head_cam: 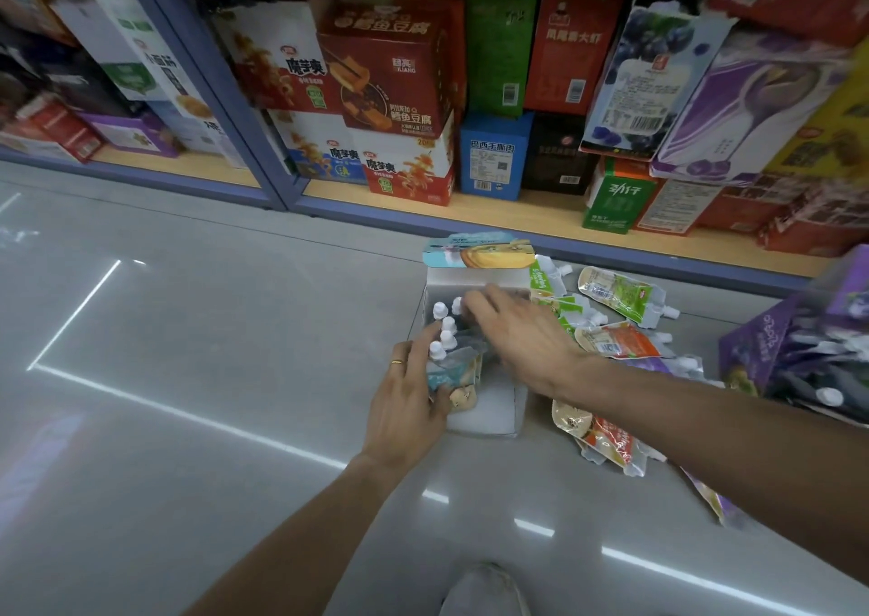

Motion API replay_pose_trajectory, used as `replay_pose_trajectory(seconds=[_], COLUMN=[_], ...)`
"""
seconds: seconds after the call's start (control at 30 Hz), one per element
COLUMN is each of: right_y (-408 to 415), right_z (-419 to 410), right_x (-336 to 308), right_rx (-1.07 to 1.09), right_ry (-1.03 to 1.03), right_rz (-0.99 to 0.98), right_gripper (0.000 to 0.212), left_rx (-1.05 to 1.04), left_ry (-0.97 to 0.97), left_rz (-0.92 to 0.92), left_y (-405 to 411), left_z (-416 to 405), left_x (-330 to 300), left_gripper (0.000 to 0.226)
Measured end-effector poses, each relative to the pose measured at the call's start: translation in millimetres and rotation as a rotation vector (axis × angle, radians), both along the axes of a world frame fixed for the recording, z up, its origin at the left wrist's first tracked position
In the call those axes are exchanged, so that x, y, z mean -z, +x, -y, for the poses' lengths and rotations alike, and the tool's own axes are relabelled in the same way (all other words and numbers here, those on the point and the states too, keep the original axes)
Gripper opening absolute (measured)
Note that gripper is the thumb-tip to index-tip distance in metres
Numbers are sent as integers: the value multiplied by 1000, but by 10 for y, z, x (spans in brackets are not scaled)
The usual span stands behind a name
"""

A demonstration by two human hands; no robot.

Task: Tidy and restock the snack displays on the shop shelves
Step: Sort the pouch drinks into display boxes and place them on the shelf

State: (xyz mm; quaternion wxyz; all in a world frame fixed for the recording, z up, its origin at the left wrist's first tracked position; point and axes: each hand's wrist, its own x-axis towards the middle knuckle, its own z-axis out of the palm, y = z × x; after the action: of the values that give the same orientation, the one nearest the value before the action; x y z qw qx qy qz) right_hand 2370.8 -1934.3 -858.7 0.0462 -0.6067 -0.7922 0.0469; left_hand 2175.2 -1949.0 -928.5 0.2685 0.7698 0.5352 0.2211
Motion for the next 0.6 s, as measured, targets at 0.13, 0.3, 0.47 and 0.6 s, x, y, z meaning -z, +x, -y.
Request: replay_pose_trajectory(seconds=[0.13, 0.3, 0.47, 0.6], right_y=[123, 236, 245, 220], right_z=[17, 140, 119, 128], right_x=[-318, -600, -669, -705], right_rx=[57, -32, 6, -28], right_ry=[97, 33, 118, 8], right_rz=[-318, -404, -392, -478], right_gripper=[36, 30, 22, 15], left_rx=[-25, -53, -64, -64], left_ry=[-29, -38, -47, -65], left_rz=[12, 15, 29, 40], left_y=[-4, 68, 165, 152], left_z=[-30, -81, -99, -90], left_x=[-23, -45, -63, -59], left_gripper=[84, 78, 76, 76])
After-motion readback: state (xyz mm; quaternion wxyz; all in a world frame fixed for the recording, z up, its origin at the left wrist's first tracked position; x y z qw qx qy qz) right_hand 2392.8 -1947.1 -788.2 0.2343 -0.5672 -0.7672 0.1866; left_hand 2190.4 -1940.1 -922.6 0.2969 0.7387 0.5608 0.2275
